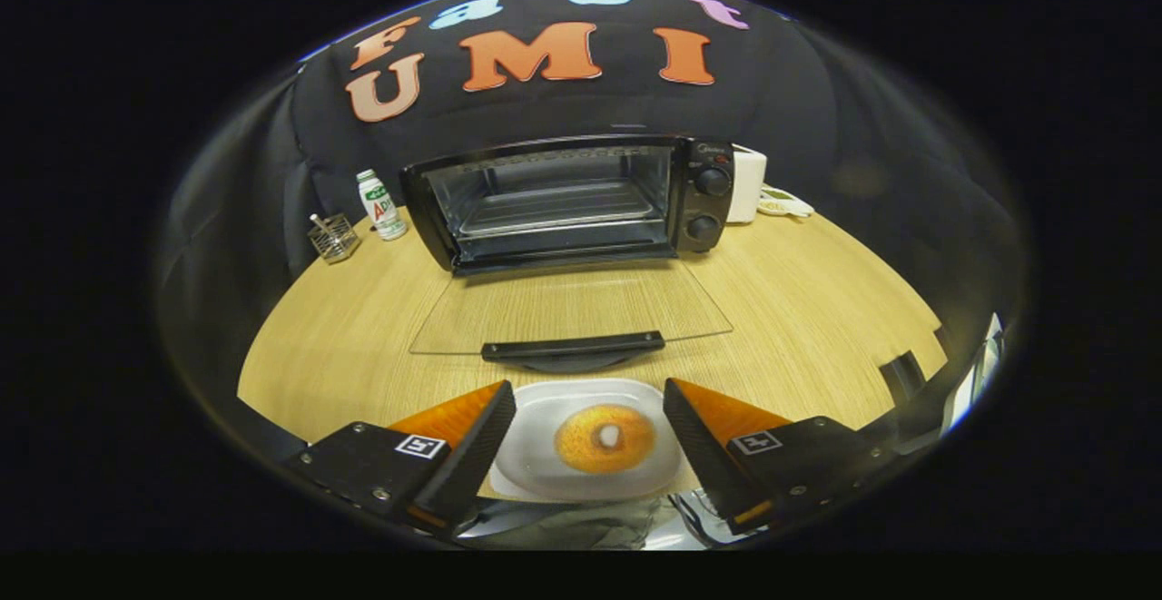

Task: Open the toaster oven, put the food inside, and close the toaster oven door.

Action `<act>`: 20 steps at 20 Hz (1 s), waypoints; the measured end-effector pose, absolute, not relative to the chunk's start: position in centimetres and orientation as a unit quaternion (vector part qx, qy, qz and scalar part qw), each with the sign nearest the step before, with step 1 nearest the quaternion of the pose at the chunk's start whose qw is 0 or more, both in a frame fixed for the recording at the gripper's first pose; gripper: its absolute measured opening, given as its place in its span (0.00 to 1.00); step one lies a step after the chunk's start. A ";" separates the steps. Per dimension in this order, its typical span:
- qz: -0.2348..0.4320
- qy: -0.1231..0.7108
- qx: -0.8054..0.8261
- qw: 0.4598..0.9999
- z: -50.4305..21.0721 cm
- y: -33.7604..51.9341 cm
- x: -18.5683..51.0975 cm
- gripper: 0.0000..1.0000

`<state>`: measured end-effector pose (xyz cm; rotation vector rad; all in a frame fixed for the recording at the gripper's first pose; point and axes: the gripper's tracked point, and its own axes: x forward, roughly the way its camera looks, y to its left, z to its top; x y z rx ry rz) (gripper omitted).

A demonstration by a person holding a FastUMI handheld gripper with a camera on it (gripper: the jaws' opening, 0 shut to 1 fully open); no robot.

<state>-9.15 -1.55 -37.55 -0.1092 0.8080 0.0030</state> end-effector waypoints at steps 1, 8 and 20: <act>0.003 0.395 -0.057 0.917 -37.8 -1.6 -9.9 0.98; -0.006 0.420 -0.067 0.905 -41.2 -2.5 -12.8 0.98; -0.007 0.448 -0.051 0.892 -44.0 -2.7 -13.0 0.79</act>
